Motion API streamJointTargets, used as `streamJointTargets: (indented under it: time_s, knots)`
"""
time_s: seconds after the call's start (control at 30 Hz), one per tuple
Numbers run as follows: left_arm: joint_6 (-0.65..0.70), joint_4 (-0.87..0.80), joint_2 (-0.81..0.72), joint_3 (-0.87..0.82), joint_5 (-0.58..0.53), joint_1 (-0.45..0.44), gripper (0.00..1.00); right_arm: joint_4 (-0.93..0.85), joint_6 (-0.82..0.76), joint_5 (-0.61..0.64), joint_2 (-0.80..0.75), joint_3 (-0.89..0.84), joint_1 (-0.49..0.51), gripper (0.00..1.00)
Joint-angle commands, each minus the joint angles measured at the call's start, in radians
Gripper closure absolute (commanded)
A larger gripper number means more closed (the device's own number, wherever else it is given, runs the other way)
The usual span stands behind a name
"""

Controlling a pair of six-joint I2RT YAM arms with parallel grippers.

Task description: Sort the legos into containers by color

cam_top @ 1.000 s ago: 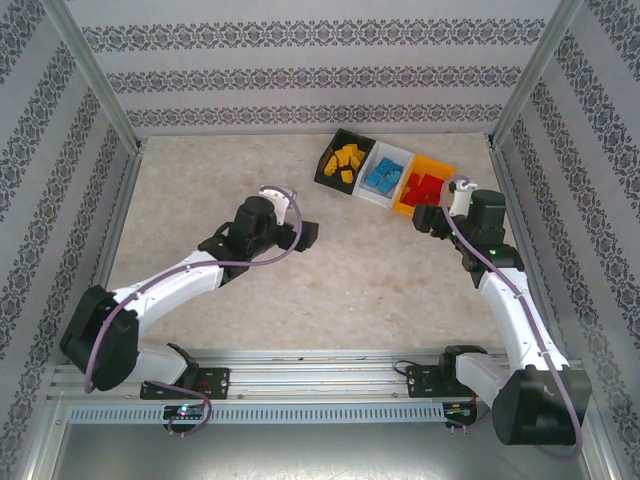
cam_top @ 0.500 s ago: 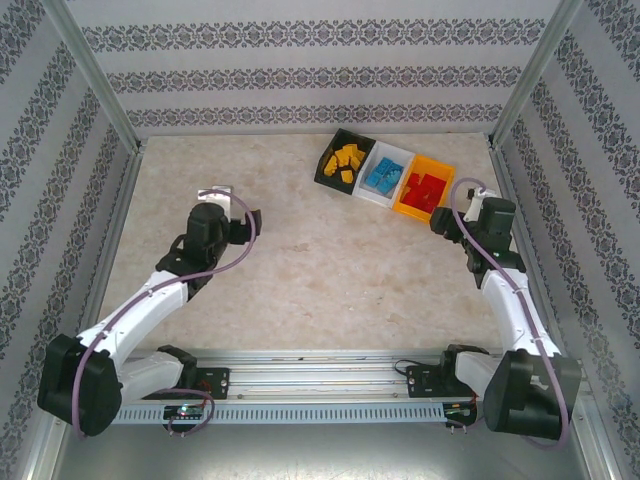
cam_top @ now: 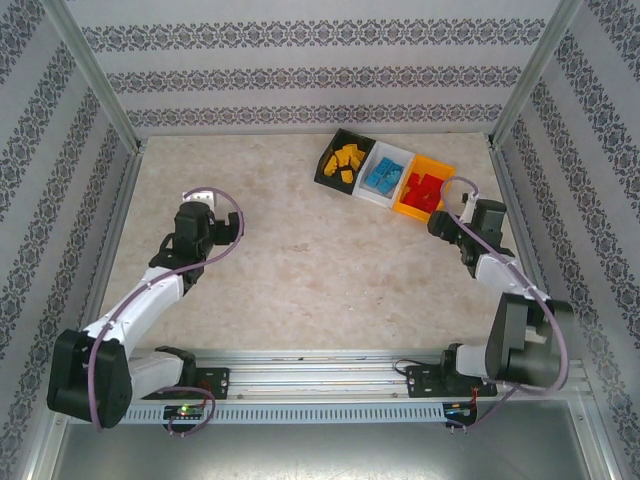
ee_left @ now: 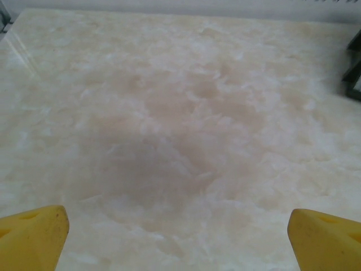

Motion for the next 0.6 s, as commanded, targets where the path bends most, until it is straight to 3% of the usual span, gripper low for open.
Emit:
streamJointTargets:
  time_s: [0.0,0.33,0.57]
  knots:
    - [0.020,0.026,0.036,-0.009,-0.002,0.042,0.00,0.130,0.041,-0.032,0.071,0.019,-0.007,0.21]
    - [0.070,0.141,0.168,-0.018,-0.033,0.173,0.00,0.179,0.036,-0.063,0.216,0.082,0.005,0.19]
    - [0.039,0.337,0.289,-0.054,0.025,0.198,0.00,0.131,0.007,-0.053,0.268,0.142,0.009,0.18]
